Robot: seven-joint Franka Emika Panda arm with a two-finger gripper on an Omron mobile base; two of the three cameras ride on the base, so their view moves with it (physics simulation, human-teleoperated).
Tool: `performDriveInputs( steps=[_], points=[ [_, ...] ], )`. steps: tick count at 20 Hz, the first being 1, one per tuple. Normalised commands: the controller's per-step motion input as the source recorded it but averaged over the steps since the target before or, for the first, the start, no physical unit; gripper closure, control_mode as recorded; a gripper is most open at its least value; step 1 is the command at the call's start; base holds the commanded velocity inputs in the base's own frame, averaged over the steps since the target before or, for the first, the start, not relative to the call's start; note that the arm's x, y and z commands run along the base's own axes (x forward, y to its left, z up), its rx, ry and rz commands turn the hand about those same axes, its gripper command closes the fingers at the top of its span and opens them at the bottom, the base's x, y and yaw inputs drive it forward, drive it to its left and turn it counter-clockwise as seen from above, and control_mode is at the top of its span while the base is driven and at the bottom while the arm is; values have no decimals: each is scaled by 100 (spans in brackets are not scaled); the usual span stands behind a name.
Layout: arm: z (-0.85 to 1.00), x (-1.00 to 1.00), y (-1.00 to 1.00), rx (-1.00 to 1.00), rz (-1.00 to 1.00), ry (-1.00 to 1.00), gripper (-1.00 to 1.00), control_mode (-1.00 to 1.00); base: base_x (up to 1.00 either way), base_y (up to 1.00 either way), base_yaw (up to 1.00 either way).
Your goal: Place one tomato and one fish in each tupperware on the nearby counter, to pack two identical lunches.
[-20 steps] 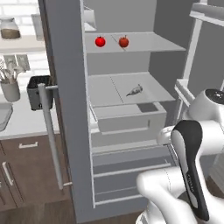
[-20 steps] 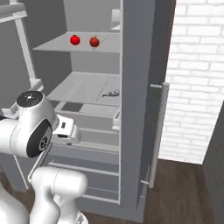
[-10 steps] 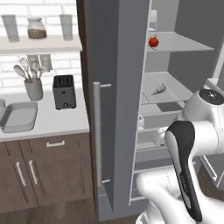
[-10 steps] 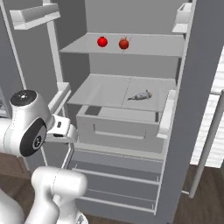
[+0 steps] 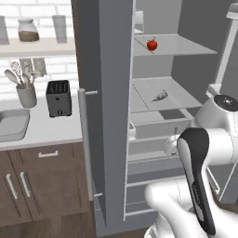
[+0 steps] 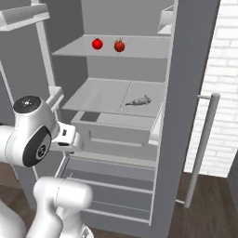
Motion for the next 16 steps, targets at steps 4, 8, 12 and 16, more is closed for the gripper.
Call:
performDriveInputs(
  steps=[4,8,12,16],
  points=[
    [0,0,0,0,0,0,-100,100,9,-20,0],
    [0,0,0,0,0,0,-100,100,35,-23,0],
    [0,0,0,0,0,0,-100,100,48,-14,0],
    [0,0,0,0,0,0,-100,100,34,-20,0]
  ],
)
